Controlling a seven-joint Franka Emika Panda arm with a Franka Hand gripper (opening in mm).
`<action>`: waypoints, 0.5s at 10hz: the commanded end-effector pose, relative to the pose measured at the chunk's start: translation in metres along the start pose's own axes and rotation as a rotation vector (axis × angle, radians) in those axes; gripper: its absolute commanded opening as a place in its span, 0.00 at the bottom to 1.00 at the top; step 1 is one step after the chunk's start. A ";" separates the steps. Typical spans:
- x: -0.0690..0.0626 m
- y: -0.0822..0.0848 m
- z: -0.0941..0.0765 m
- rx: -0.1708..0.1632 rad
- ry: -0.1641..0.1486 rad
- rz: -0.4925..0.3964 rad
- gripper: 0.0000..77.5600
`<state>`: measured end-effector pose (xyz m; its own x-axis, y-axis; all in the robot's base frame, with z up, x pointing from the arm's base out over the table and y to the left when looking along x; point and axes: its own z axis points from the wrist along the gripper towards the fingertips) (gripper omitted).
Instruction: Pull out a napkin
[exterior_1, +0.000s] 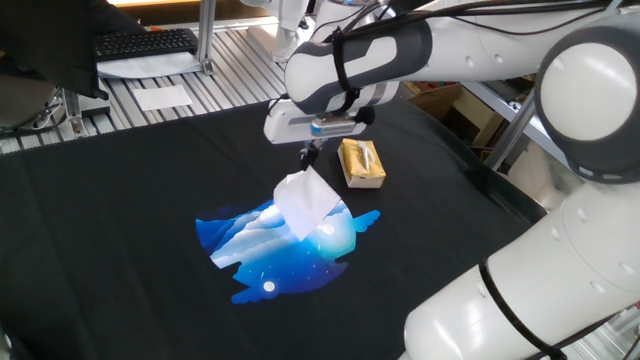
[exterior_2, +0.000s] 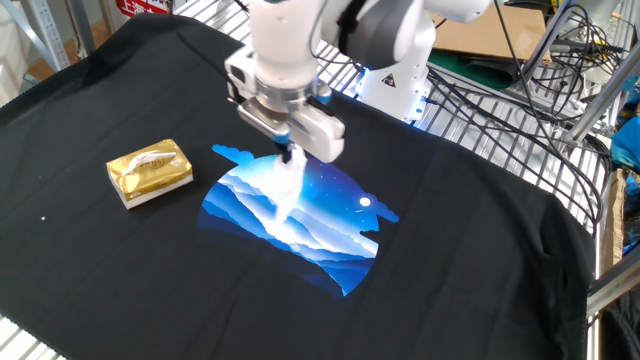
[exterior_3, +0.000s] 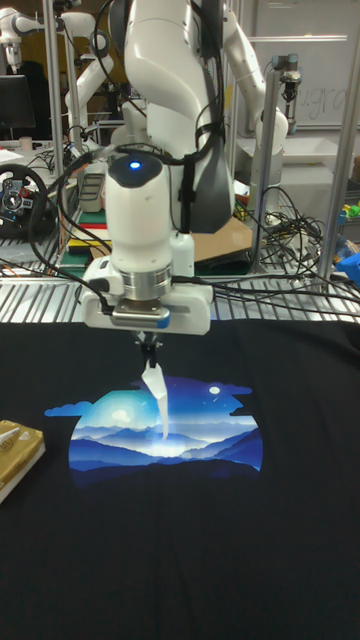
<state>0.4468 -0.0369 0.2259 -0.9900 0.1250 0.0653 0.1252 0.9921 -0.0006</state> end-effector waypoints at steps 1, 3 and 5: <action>0.000 0.004 -0.001 0.001 -0.005 0.008 0.03; -0.002 0.002 -0.004 0.012 -0.003 0.001 0.03; -0.002 0.002 -0.004 0.011 -0.006 -0.005 0.03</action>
<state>0.4483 -0.0355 0.2290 -0.9907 0.1207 0.0627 0.1202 0.9927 -0.0108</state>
